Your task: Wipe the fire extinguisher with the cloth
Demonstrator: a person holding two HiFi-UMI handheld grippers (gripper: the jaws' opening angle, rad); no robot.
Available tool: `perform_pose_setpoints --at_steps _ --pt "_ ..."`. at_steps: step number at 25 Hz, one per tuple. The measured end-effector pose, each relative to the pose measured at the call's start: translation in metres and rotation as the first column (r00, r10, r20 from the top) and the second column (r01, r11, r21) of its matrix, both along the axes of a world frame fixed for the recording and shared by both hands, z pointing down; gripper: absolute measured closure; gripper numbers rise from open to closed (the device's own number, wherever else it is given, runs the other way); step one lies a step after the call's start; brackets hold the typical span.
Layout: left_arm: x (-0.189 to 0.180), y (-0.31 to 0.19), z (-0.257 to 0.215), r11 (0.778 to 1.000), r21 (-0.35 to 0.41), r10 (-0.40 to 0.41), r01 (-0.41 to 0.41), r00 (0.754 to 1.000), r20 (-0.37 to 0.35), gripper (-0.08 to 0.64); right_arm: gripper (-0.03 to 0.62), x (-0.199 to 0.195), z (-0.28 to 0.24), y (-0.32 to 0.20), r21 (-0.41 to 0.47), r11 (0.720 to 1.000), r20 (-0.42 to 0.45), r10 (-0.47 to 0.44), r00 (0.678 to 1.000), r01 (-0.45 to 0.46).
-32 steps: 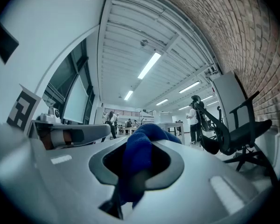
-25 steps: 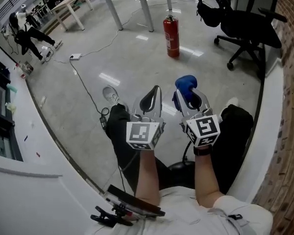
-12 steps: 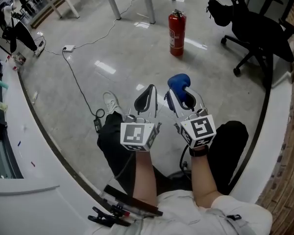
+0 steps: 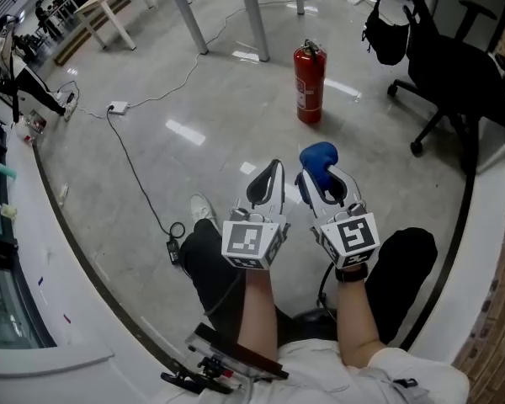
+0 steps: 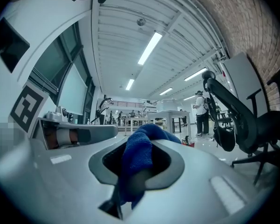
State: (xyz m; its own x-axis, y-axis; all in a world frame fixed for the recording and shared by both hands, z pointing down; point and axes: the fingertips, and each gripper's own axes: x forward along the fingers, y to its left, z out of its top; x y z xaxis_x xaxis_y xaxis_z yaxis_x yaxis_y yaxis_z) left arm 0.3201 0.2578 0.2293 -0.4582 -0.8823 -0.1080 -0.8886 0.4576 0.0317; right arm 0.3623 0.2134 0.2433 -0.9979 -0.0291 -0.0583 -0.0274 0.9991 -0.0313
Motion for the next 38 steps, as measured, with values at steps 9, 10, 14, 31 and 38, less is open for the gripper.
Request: perform_pose_setpoints --at_steps 9,10,14,31,38 --pt "-0.05 -0.02 -0.005 0.992 -0.035 0.119 -0.118 0.992 0.032 0.56 0.511 -0.037 0.01 -0.034 -0.043 0.987 0.009 0.156 0.988 -0.156" --pt "-0.058 -0.02 -0.009 0.992 -0.031 0.126 -0.125 0.991 0.038 0.56 0.511 -0.044 0.008 -0.032 -0.039 0.987 0.013 0.159 0.987 -0.158" --pt "-0.087 -0.027 -0.016 0.987 -0.012 0.163 -0.162 0.986 0.04 0.56 0.511 -0.073 0.001 -0.026 -0.011 0.987 0.022 0.161 0.987 -0.161" --pt "-0.187 -0.105 -0.064 0.932 0.039 0.355 -0.361 0.928 0.117 0.56 0.511 -0.155 -0.05 -0.101 0.021 0.944 0.101 0.326 0.94 -0.33" --pt "-0.26 -0.143 -0.039 0.921 0.019 0.387 -0.389 0.919 0.081 0.56 0.511 -0.225 -0.018 -0.137 0.012 0.927 -0.001 0.374 0.927 -0.374"
